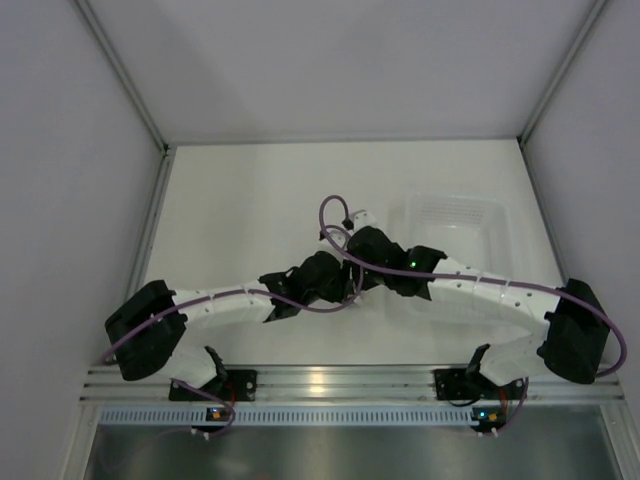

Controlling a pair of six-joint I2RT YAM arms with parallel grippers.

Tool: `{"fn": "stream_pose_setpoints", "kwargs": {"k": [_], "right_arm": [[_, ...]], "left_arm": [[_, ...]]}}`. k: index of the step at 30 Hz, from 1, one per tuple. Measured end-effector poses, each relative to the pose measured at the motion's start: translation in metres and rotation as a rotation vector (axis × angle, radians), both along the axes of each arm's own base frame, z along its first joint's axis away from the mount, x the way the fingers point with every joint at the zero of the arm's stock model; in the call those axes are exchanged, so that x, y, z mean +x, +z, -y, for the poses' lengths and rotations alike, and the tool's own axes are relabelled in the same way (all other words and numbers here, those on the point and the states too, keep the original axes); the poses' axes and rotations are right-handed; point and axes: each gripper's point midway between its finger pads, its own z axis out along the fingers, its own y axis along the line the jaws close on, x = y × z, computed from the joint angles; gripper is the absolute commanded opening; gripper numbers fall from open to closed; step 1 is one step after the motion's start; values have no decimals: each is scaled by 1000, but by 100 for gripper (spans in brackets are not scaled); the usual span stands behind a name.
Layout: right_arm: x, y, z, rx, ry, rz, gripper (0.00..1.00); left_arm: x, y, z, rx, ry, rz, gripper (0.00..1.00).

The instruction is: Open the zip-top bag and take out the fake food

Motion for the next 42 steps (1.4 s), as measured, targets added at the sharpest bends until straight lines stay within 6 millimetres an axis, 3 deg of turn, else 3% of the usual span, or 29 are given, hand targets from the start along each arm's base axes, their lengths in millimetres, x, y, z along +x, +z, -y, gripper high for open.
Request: {"fn": "stream_pose_setpoints", "kwargs": {"k": [6,23,32,37,39,42], "right_arm": [[15,11,8,-46,-23,41,0],[22,8,15,17,20,-56,0],[30,-1,31,-77,2,-47,0],[36,-1,38,-120,-15,-30,0],[39,-2,41,-142,-25,-19,0],[42,-8,46,-178,-40,-13,0]], "left_arm": [[-3,6,9,-36,-20,3,49],[5,1,26,-64,-24,-8,49],[14,-11,26,-11,-6,6,36],[17,-11,24,15,17,2,20],[16,-12,23,27,16,-5,5],[14,-17,20,50,19,-21,0]]}}
